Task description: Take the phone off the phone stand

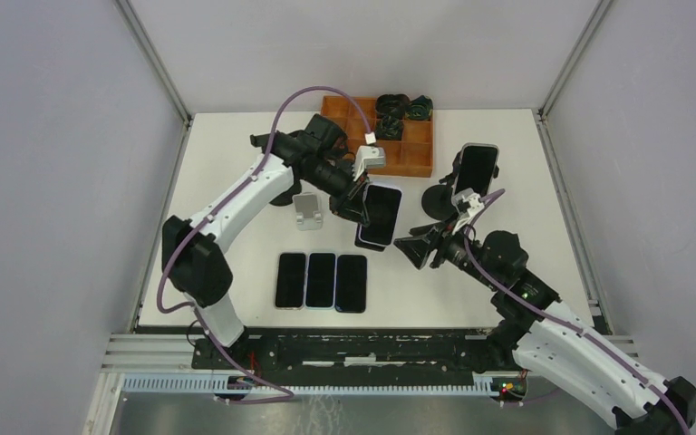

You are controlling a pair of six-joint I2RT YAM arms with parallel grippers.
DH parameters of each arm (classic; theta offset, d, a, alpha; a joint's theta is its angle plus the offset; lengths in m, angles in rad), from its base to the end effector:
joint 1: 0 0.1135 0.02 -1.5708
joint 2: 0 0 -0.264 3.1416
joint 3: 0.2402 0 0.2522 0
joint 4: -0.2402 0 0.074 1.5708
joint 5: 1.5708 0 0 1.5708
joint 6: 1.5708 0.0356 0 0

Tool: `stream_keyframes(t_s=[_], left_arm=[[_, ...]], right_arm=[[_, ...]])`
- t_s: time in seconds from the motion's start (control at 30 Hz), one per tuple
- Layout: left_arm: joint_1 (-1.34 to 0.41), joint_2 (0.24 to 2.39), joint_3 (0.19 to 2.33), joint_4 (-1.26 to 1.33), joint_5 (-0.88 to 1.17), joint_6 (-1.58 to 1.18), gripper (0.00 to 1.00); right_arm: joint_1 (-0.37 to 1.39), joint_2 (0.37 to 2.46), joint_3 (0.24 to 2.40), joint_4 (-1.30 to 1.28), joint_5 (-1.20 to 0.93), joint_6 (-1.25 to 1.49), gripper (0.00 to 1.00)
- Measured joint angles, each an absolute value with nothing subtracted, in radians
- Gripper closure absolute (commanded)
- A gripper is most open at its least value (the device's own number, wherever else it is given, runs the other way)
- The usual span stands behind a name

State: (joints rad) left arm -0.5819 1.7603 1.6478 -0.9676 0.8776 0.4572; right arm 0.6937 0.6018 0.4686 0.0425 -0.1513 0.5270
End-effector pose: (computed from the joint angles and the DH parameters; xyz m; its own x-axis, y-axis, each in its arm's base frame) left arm 0.2903 -0.2237 0.3196 -0.3724 0.5827 -0.7223 0.9121 0.0862 -0.4007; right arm 0.1210 0.1076 0.2800 -0.4361 0.2840 -0.8539 -0.6110 0.6031 0.5127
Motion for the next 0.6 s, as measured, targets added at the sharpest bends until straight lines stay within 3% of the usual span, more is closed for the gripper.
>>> stream_keyframes(t_s=[0.27, 0.6], left_arm=[[-0.582, 1.653, 1.608, -1.154, 0.92, 0.553, 0.98], [-0.582, 1.607, 1.594, -1.166, 0.919, 0.558, 0.98]], right_arm=[[0.694, 0.706, 0.471, 0.175, -0.247, 0.545, 0.41], [0.701, 0.801, 0.463, 0.377, -0.376, 0.665, 0.46]])
